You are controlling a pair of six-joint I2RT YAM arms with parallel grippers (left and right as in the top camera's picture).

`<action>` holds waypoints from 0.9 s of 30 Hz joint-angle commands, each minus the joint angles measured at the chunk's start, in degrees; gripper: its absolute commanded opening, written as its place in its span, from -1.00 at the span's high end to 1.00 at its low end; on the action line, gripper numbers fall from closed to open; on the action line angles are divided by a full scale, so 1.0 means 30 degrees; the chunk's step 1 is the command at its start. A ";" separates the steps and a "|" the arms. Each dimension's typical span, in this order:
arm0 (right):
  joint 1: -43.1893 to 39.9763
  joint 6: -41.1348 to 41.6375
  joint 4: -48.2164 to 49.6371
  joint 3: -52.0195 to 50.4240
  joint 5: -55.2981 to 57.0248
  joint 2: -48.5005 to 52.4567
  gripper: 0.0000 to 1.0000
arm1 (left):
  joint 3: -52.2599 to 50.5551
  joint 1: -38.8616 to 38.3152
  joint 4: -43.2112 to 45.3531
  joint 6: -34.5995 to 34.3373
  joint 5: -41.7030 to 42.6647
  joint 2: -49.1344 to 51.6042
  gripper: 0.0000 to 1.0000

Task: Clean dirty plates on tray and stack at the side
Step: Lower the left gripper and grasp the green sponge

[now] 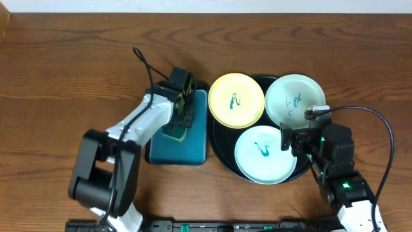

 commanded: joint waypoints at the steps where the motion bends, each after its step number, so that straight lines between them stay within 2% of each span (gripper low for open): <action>1: -0.0051 -0.0197 0.0036 0.0503 -0.0080 0.0022 -0.99 | 0.0124 -0.0007 -0.0146 -0.0029 0.0175 -0.1698 -0.06; 18: -0.0051 -0.0197 -0.0007 0.0503 -0.0080 0.0022 -0.98 | -0.0393 -0.0007 -0.0066 -0.0109 0.0182 0.0146 -0.08; 27: -0.0051 -0.0197 -0.0007 0.0503 -0.0080 0.0022 -0.99 | -0.0393 -0.0007 -0.0066 -0.0109 0.0189 0.0714 0.03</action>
